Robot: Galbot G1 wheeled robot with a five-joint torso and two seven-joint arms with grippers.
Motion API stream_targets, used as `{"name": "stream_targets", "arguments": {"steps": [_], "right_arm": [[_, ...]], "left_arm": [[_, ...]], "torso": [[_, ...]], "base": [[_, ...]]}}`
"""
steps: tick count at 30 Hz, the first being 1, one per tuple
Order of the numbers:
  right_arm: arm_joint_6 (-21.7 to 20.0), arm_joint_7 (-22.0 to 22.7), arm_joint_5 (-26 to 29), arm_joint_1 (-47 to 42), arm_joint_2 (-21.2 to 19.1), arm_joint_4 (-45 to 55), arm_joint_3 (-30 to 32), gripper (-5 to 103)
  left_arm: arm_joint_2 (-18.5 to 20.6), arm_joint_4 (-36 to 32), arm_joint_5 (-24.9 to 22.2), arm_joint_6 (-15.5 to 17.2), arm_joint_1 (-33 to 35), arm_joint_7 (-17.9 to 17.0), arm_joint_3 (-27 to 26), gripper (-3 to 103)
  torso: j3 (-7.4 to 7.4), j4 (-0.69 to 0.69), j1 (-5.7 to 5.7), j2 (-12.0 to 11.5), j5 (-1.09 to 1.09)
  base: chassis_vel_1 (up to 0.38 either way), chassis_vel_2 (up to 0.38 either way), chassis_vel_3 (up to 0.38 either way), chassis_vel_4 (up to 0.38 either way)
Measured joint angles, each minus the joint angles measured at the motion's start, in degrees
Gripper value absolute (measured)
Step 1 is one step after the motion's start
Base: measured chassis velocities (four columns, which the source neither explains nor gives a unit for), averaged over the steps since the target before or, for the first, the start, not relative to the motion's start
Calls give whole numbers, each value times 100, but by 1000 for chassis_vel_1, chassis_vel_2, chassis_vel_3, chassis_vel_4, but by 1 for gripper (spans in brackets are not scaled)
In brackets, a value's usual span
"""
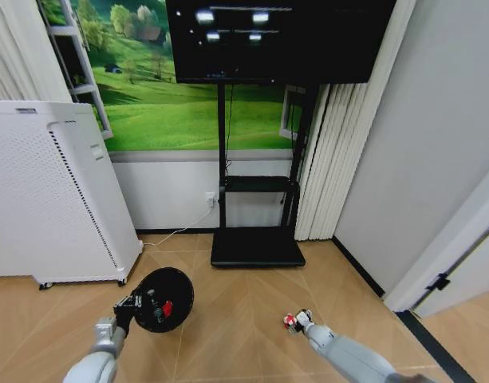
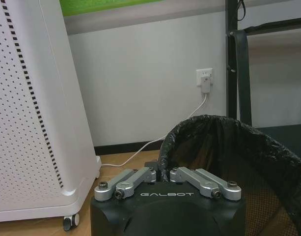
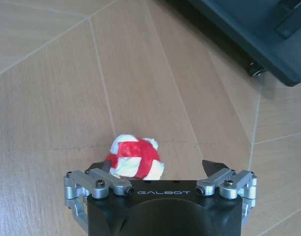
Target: Pick up the trash bin and place the garbage on the floor into it.
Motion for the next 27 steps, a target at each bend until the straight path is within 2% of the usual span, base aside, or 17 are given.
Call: {"name": "stream_targets", "arguments": {"steps": [14,27], "right_arm": [[232,-165,-317,123,865,-1011,90,100],[195,70,-801,190,1042,-1451,330,100]], "left_arm": [[-39,-2,68,-21,41,3,31,7],[-70,13,81,-42,34,-7,65,7]], "torso": [[0,1,0,0,-1],[0,-1,0,0,-1]], "base": [[0,0,0,0],[0,0,0,0]]}}
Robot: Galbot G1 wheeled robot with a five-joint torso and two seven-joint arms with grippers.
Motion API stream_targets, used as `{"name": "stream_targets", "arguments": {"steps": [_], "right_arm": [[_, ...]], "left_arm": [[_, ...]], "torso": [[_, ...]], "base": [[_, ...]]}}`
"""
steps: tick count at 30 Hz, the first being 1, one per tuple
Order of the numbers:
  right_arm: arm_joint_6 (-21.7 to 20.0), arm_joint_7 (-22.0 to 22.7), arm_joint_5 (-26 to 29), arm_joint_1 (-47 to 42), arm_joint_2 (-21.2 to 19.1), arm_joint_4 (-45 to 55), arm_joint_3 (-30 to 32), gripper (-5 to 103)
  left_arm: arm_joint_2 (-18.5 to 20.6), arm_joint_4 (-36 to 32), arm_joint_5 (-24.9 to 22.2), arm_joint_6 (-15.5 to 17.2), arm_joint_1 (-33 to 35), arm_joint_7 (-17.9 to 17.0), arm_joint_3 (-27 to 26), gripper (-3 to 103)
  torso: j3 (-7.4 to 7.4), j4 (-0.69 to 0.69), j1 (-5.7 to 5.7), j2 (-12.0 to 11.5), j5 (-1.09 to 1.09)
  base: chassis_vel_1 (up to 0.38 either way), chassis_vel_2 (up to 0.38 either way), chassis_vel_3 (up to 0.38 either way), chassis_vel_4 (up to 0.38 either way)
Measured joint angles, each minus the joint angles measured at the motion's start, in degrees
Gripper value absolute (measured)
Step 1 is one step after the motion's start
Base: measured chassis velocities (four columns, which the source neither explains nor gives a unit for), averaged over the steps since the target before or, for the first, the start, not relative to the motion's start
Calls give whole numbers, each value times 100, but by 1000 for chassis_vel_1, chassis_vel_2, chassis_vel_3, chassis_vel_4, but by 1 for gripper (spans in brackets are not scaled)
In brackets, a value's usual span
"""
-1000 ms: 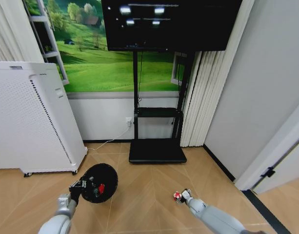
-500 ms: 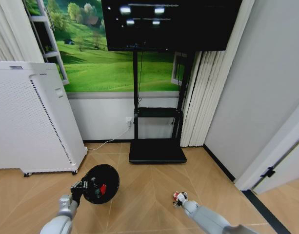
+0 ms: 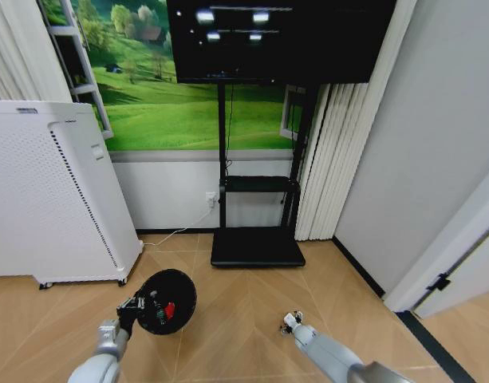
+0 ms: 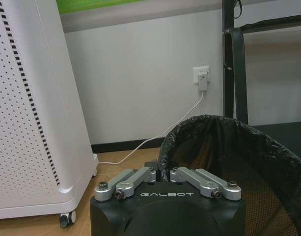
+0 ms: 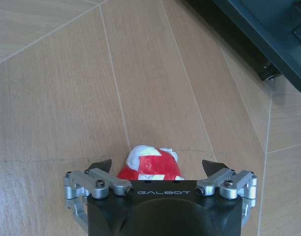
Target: Pick up the trash bin and place the garbage on the floor into it.
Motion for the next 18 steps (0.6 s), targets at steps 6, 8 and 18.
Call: {"name": "stream_targets", "arguments": {"steps": [6,8,18], "right_arm": [[-286,184,-262,1,76,-22,33,100],[-390,216,-363,0,80,-13,38,100],[-573,234,-558,-7,51,8,81,86]], "left_arm": [[4,0,0,-3,-6,-9,1,7],[6,-1,-1,-3,-6,-11,-1,7],[-4,16,-2,-10,-9,-17,-11,7]], "torso": [[-1,2,0,2,0],[-1,2,0,2,0],[0,1,0,2,0]], "base": [[0,0,0,0],[0,0,0,0],[0,0,0,0]]}}
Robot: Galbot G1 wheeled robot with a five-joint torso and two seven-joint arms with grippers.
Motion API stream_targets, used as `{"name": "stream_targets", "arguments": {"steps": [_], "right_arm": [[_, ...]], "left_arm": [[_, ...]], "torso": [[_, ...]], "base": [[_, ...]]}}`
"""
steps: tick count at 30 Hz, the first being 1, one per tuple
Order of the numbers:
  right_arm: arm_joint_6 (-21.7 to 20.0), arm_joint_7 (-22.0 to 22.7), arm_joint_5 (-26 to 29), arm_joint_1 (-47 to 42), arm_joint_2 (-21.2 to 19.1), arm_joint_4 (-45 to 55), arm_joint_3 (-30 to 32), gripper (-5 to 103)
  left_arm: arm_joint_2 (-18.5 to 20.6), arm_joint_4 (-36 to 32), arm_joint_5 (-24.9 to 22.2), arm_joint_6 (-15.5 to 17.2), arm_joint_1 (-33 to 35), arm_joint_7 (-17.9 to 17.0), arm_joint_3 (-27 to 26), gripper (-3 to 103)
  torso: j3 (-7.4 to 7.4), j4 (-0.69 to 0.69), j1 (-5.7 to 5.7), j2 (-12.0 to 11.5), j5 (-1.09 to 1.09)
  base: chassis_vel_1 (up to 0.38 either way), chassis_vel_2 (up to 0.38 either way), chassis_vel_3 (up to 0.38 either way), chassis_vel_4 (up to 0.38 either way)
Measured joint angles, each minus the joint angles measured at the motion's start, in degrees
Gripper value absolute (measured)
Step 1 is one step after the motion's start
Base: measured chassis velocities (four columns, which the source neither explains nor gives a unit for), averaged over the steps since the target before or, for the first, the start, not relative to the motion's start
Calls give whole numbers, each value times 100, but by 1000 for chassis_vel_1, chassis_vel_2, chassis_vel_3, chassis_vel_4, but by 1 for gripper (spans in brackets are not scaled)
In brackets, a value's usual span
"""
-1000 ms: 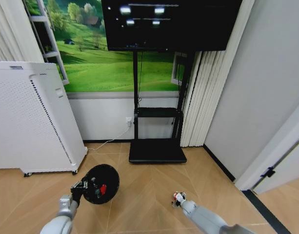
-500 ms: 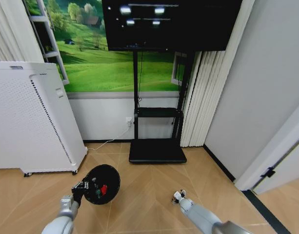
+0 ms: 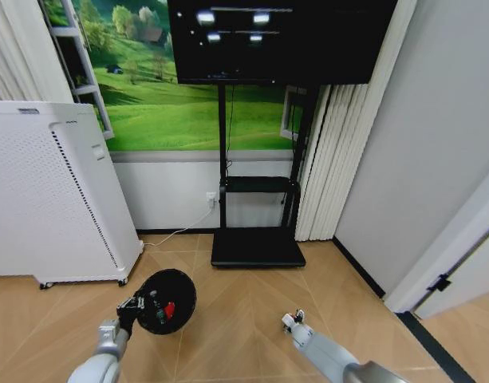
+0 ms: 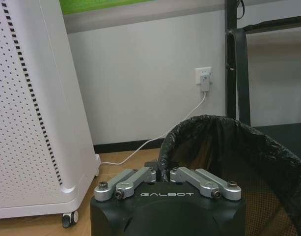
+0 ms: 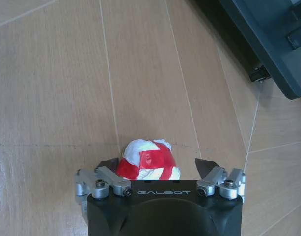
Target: Pick up the trash bin and place the garbage on the floor into it.
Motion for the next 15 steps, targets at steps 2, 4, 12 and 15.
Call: {"name": "stream_targets", "arguments": {"steps": [2,4,12,15], "right_arm": [[12,-66,-6,-24,-40,39,3,76],[39,-83,-5,-41,-51,49,8,71],[144,-97,15,-57,-56,46,26,45],[161,-99,43,-65,-90,85,21,39]], "left_arm": [[-3,10,0,0,-12,-2,5,7],[-5,17,2,-1,-17,-3,7,7],[-8,34,15,-15,-14,-5,6,7],[-8,34,17,-21,-14,-8,2,7]], "torso": [[0,-1,0,0,0],[0,-1,0,0,1],[1,-1,0,-2,1],[1,-1,0,-3,2]], "base": [[0,0,0,0],[0,0,0,0],[0,0,0,0],[0,0,0,0]]}}
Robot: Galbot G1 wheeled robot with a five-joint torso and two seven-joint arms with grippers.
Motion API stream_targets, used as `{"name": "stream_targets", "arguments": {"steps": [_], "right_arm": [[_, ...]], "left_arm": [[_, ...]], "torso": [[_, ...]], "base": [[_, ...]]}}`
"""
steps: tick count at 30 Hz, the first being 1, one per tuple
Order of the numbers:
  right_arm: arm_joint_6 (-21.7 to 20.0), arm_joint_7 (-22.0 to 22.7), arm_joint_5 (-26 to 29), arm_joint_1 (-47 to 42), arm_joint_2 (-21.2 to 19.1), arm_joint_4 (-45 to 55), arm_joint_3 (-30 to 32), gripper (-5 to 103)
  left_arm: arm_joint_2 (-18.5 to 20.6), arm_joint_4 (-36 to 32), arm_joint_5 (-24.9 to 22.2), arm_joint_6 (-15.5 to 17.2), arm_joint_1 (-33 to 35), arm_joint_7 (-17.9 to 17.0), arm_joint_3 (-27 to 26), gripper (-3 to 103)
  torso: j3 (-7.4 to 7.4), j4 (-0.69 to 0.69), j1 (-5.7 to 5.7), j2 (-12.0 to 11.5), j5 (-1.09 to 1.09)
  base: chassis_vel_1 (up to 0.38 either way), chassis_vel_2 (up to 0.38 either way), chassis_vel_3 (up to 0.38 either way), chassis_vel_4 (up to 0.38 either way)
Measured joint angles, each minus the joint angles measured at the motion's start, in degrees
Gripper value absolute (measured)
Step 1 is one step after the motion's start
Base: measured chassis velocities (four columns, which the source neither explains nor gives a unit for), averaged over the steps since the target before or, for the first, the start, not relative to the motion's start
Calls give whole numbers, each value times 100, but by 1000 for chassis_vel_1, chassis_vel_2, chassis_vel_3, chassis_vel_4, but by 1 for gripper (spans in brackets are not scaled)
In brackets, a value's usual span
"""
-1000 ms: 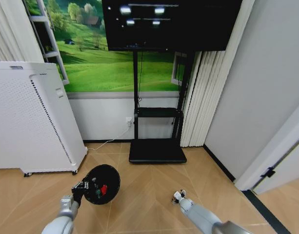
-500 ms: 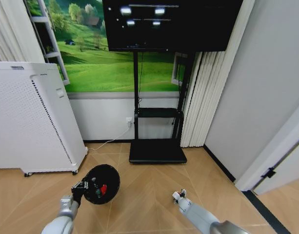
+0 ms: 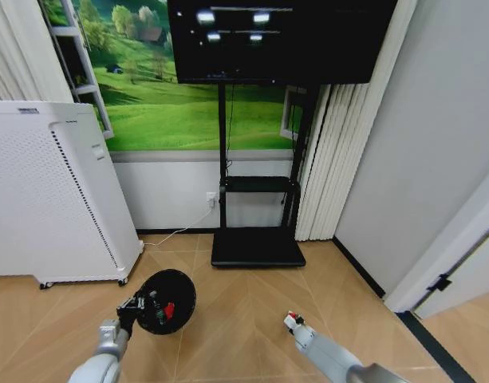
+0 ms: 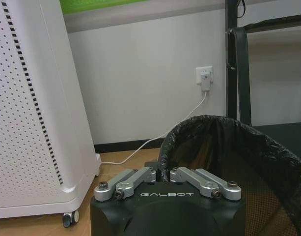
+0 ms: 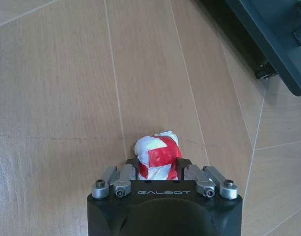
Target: Pick up the trash bin and place the garbage on the floor into it.
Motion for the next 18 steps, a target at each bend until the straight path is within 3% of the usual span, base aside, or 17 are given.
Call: {"name": "stream_targets", "arguments": {"steps": [3,7,11,18], "right_arm": [[-12,10,115,-31,-98,130,-10,33],[-235,158,582,-133,-752,948,6,32],[-240,280,694,-129,-1083,1378,207,32],[-287,312,919,-117,-1369,1772,304,32]], "left_arm": [[0,0,1,-5,0,-1,-1,7],[3,-7,1,-10,-20,-9,12,7],[-12,-33,1,-11,-65,-17,71,7],[-26,-54,8,-9,-91,-19,126,7]], "torso": [[0,1,0,0,1],[0,-3,1,-1,-5],[0,0,1,-1,3],[0,2,1,-1,-3]], "base": [[0,0,0,0],[0,0,0,0],[0,0,0,0],[0,0,0,0]]}}
